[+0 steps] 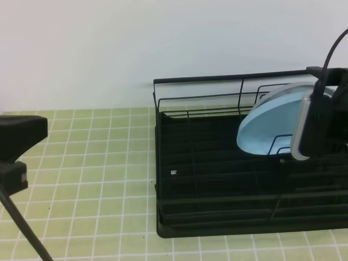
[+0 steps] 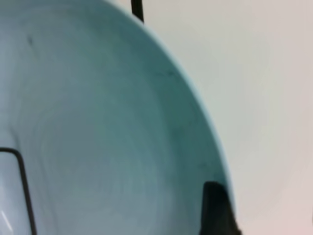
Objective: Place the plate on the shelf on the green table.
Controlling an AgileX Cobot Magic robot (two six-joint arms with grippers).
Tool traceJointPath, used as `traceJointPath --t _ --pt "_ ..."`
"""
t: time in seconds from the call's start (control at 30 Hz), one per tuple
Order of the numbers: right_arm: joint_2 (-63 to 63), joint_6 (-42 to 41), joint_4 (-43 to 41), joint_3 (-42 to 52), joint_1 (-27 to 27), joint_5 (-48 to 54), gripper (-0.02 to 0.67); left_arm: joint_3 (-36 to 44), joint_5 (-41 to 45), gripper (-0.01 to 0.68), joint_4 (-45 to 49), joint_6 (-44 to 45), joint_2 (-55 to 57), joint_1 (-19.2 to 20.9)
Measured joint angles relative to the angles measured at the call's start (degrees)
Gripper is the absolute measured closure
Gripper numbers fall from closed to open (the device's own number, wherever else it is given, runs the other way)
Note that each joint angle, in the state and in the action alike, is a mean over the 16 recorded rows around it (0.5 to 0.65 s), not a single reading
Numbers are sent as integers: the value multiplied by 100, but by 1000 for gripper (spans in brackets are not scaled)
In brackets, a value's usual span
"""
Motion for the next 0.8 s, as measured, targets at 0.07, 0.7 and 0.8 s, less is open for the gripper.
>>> traceJointPath --t 0.07,0.7,0.8 --pt "0 -75 70 0 -48 12 245 0 -7 673 0 4 0 0" --pt "0 -293 281 0 -318 425 236 0 -262 673 -5 36 0 0" --pt "0 -216 237 0 -315 435 230 0 -287 673 -7 37 0 0"
